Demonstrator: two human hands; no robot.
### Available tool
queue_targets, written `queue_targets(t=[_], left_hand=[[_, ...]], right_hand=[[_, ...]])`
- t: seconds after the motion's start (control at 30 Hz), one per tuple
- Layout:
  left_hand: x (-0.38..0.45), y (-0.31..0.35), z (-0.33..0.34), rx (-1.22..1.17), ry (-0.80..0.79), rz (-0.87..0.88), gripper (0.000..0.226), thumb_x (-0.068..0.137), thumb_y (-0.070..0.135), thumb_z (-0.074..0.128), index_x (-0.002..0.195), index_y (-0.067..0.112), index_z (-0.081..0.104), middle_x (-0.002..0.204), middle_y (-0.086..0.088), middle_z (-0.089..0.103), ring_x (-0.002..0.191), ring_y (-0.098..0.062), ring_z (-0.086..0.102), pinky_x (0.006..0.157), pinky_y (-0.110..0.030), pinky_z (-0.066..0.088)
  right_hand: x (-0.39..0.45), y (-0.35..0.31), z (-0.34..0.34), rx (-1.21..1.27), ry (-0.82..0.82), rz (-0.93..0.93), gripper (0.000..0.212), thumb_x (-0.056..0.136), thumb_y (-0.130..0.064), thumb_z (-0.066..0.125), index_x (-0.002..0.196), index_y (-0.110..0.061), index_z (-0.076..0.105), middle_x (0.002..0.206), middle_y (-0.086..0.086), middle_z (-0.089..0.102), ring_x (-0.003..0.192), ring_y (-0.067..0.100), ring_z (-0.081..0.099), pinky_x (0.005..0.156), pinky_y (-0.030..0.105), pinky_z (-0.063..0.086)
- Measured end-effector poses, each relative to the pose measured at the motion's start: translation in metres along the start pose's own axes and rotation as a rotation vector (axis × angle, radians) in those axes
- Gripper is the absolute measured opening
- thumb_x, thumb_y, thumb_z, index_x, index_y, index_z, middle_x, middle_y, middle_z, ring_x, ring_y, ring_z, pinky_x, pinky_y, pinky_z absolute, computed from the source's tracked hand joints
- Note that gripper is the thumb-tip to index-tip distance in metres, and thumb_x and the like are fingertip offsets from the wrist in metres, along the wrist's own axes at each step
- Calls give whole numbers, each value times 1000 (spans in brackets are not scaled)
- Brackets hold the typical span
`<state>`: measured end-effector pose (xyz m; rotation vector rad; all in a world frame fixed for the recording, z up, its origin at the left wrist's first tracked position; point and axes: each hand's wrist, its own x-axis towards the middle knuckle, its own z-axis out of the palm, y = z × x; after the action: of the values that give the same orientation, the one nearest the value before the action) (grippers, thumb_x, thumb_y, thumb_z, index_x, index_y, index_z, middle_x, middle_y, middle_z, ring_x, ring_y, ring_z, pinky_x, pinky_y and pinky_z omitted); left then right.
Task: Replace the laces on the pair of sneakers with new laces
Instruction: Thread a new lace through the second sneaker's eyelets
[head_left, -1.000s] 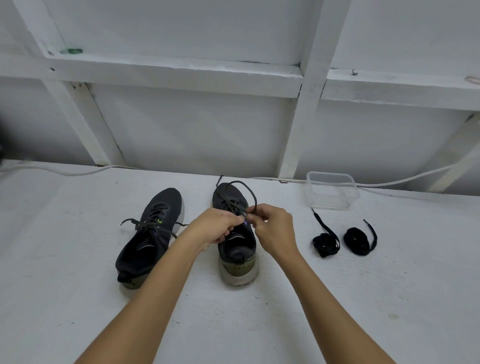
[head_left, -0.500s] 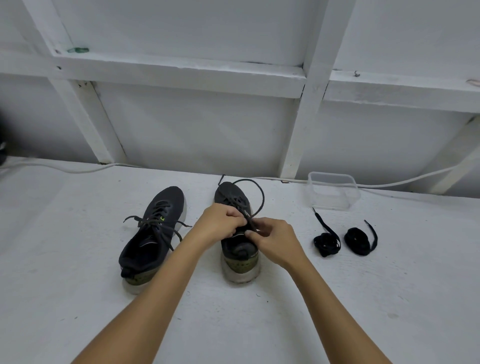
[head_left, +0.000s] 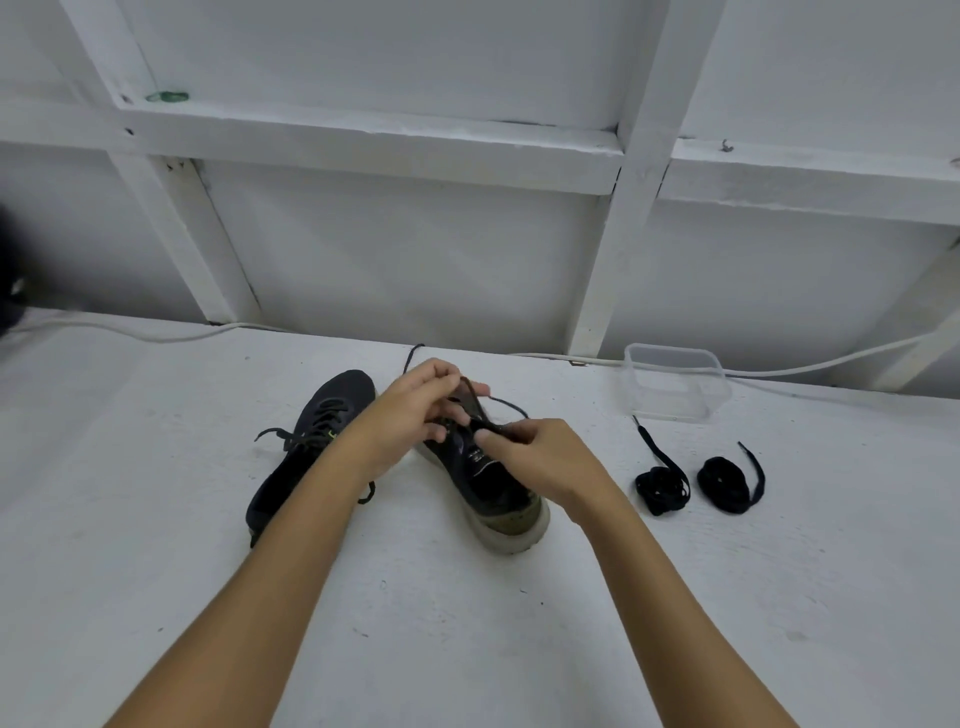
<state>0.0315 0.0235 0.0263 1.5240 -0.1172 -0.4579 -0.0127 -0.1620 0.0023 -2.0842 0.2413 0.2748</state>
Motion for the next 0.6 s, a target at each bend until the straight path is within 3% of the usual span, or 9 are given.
queue_targets(t=[0.07, 0.2, 0.33, 0.37, 0.4, 0.5, 0.53, 0.6], left_hand=[[2, -3, 5, -70, 28, -36, 16, 109, 21, 39, 97, 15, 48, 104, -6, 76, 77, -16, 68, 57, -23, 46], [5, -3, 5, -5, 101, 11, 18, 107, 19, 43, 95, 13, 54, 80, -2, 72, 73, -16, 68, 63, -23, 53], [4, 15, -2, -624, 280, 128, 23, 103, 12, 45, 82, 13, 52, 58, 3, 51, 53, -10, 46, 51, -18, 39], [4, 19, -5, -637, 320, 134, 22, 102, 14, 46, 81, 13, 53, 55, 4, 45, 51, -9, 40, 49, -18, 34], [2, 21, -8, -475, 366, 130, 22, 102, 18, 49, 82, 13, 56, 55, 4, 42, 52, -10, 38, 50, -19, 33], [-6, 13, -11, 551, 328, 58, 20, 91, 43, 68, 86, 23, 71, 64, 2, 51, 59, -8, 46, 57, -22, 39], [-6, 9, -10, 744, 261, 49, 21, 86, 47, 73, 85, 26, 73, 64, 5, 53, 57, -4, 46, 55, -19, 37], [-4, 3, -2, 879, 168, 54, 18, 80, 46, 79, 83, 28, 77, 60, 10, 54, 53, -1, 47, 49, -14, 33]], right_hand=[[-4, -2, 11, -140, -10, -21, 41, 79, -58, 73, 107, -28, 72, 92, -10, 71, 85, 8, 66, 66, 21, 50], [-6, 5, 24, -244, 88, -52, 54, 74, -54, 78, 121, -28, 68, 99, -10, 69, 88, 10, 64, 70, 21, 48], [-4, 4, 23, -218, 88, -56, 49, 80, -49, 76, 123, -27, 68, 96, -11, 66, 87, 12, 63, 73, 23, 49], [-4, 4, 23, -210, 87, -55, 50, 81, -49, 76, 125, -26, 67, 97, -10, 66, 88, 13, 63, 74, 23, 50], [-3, 4, 23, -204, 86, -52, 50, 82, -49, 76, 125, -25, 67, 97, -10, 65, 89, 13, 63, 75, 24, 51], [-1, 5, 23, -205, 91, -49, 45, 82, -49, 76, 120, -26, 69, 93, -10, 66, 86, 13, 64, 73, 24, 52], [0, 6, 24, -210, 96, -54, 44, 82, -50, 76, 118, -26, 70, 92, -9, 67, 85, 12, 64, 70, 23, 50], [0, 6, 24, -210, 103, -65, 43, 81, -53, 75, 113, -25, 71, 92, -8, 70, 82, 12, 64, 65, 22, 47]])
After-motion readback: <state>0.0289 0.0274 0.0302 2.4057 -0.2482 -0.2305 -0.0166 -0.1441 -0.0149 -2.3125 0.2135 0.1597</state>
